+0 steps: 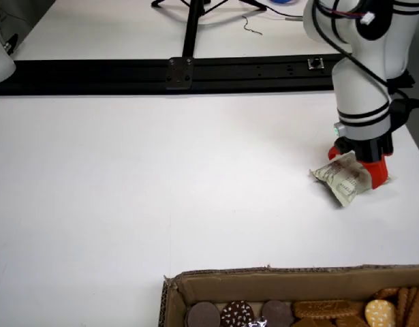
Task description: Grasp a snack and put it in the bin.
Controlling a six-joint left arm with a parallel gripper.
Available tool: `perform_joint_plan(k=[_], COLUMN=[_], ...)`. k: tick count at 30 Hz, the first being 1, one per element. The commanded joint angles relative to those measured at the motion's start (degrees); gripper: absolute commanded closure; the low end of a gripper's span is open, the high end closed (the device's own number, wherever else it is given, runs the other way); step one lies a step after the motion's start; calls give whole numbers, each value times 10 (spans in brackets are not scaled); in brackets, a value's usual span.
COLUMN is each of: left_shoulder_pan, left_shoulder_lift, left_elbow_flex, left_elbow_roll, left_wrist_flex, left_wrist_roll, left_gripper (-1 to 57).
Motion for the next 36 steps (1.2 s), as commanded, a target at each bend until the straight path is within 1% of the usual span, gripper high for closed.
perform_joint_plan(k=[1,6,8,11,20,26,31,36], left_shoulder_pan=[6,11,11,11,7,-5,-16,-28], left_shoulder_lift=[9,25,31,36,41,32,12,-8], left_elbow_flex=[-2,-3,-3,-3,0,1,1,2], left_elbow_roll=[1,1,1,1,0,-1,-2,-3], left_wrist_flex=[-5,-15,-18,-23,-28,-20,-9,3], left_wrist_roll=[0,0,0,0,0,0,0,0], left_gripper=[3,8,26,86,315,439,507,548])
